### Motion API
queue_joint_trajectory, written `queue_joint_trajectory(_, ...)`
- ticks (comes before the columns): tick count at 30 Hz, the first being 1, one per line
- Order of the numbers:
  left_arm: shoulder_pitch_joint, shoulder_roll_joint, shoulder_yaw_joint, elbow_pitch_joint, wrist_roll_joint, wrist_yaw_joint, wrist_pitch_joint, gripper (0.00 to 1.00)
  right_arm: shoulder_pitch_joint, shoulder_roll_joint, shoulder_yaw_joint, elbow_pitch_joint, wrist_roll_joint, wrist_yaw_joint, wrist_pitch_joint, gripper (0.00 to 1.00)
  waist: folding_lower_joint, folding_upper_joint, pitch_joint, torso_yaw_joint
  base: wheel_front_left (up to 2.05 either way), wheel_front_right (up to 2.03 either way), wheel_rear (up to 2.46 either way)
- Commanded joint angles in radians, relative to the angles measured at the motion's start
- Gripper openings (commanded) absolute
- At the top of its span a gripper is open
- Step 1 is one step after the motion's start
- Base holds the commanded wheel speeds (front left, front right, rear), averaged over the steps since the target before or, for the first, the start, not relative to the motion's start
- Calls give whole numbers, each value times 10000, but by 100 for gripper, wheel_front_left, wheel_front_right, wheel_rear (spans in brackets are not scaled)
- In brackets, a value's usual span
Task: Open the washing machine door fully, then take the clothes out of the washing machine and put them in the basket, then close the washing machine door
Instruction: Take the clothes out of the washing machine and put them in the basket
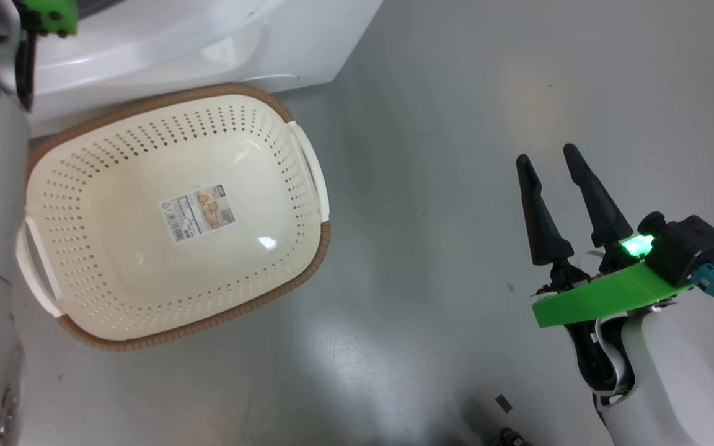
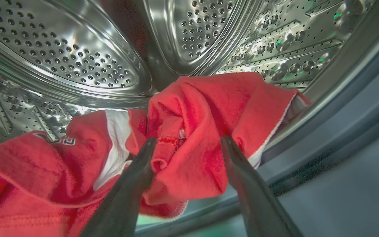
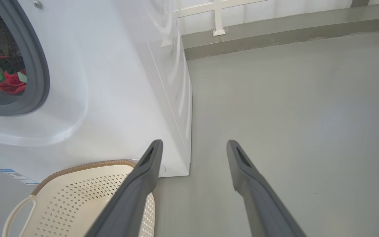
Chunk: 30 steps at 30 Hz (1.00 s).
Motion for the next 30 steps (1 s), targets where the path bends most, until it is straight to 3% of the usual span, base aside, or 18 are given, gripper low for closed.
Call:
queue_joint_trajectory(1,-260,479,-58,-179,134,-28,46,100,6,18,257,-253,157,2,-63,100,0,0,36,-57,0,0,0)
queue_joint_trajectory(8,-450,649,-472,-97,397,71,555,100,-77,22,376,-289,306,2,-63,100,0,0,81,-228,0,0,0)
queue_joint_trajectory(10,-480,681,-520,-85,406,142,690,93,-100,22,403,-299,341,2,-63,100,0,0,101,-260,0,0,0)
queue_joint_trajectory(11,-487,693,-554,-80,417,159,733,60,-111,22,416,-305,356,2,-63,100,0,0,106,-273,0,0,0)
queue_joint_trajectory(14,-509,727,-622,-71,420,250,730,0,-135,23,437,-332,393,2,-63,100,0,0,114,-295,0,0,0)
queue_joint_trajectory(21,-387,714,-652,-58,262,301,373,0,-157,23,370,-345,372,2,-63,100,0,0,22,-212,0,0,0)
queue_joint_trajectory(30,340,371,82,-489,-717,307,-372,0,-69,23,99,-300,131,2,-63,100,0,0,-385,206,0,0,0)
